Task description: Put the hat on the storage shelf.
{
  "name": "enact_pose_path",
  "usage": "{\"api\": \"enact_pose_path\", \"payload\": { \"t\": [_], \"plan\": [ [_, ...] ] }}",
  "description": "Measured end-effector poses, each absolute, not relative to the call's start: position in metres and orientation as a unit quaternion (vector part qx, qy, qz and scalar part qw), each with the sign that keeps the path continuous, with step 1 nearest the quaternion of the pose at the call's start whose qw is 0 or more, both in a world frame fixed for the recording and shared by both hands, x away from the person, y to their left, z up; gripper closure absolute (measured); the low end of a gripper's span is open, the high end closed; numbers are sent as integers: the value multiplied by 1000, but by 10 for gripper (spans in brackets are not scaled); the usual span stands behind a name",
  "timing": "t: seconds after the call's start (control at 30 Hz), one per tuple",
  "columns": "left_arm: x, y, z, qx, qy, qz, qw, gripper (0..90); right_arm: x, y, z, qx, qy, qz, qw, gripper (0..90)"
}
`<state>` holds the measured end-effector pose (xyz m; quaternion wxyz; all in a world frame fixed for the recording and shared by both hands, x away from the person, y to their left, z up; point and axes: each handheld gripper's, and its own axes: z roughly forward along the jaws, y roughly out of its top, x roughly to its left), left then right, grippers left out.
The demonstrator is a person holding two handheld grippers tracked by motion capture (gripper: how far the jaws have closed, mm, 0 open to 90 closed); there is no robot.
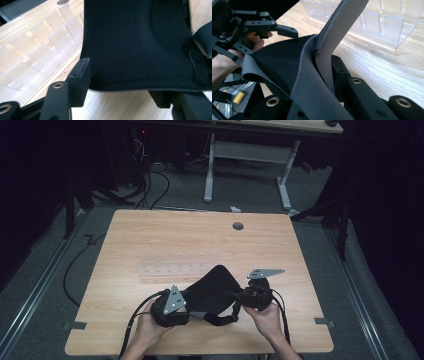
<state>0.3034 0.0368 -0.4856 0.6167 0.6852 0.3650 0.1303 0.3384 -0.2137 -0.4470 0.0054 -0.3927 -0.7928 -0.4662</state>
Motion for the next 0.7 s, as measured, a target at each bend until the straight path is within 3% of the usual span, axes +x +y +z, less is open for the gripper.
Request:
{"api": "enact_pose_path", "payload": {
  "t": [0.47,0.7],
  "plan": [
    [305,45,-484,690,370,141,606,486,343,-188,-446,-387,-790,-476,19,845],
    [300,46,-479,705,354,137,599,662,344,-189,-449,-386,-782,-488,38,805]
  ]
}}
